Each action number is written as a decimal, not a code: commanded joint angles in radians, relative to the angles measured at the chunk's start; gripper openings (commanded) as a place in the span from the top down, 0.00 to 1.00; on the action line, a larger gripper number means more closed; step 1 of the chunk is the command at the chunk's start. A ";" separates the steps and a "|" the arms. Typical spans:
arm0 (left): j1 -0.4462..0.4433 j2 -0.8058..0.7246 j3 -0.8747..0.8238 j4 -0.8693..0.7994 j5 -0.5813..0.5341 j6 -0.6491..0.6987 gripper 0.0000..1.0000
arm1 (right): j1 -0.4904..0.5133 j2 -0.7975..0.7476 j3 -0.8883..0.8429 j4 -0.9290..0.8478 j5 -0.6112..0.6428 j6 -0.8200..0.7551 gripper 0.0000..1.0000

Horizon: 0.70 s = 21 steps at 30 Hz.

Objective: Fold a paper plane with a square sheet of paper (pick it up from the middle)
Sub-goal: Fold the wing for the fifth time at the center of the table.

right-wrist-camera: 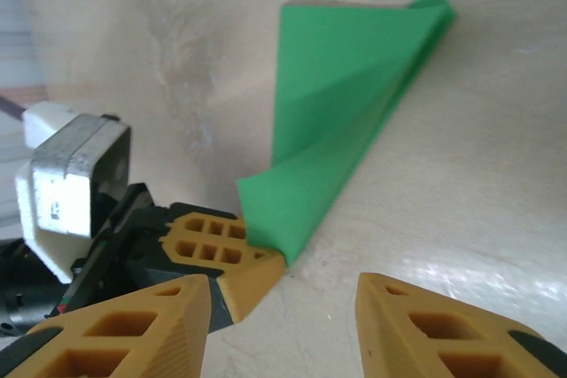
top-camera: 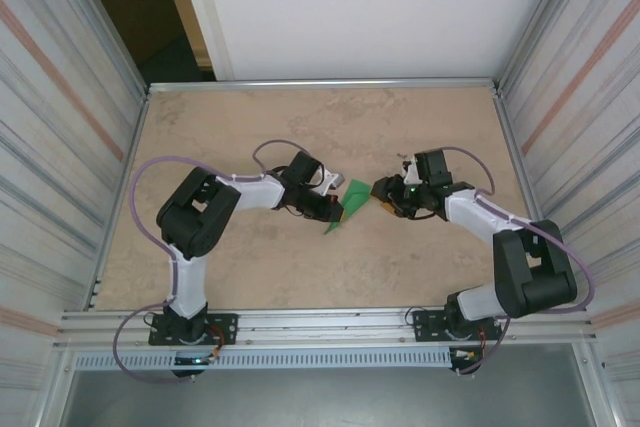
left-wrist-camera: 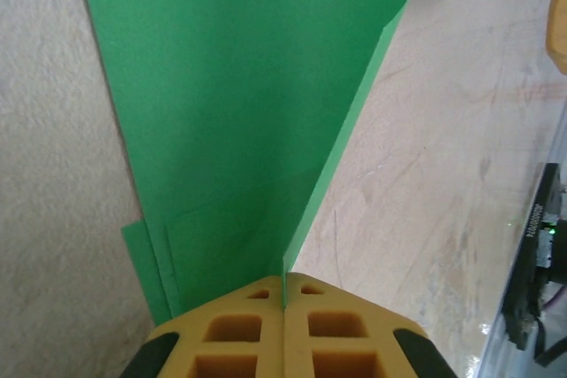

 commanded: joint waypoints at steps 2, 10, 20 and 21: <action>0.015 0.029 -0.001 0.031 0.050 -0.106 1.00 | 0.028 0.063 0.014 0.104 -0.078 -0.062 0.62; 0.038 0.030 -0.080 0.161 0.041 -0.230 1.00 | 0.072 0.196 0.061 0.180 -0.138 -0.089 0.73; 0.049 0.049 -0.098 0.193 0.065 -0.293 1.00 | 0.096 0.345 0.147 0.207 -0.186 -0.119 0.79; 0.049 0.051 -0.098 0.195 0.069 -0.296 1.00 | 0.099 0.360 0.157 0.206 -0.190 -0.123 0.79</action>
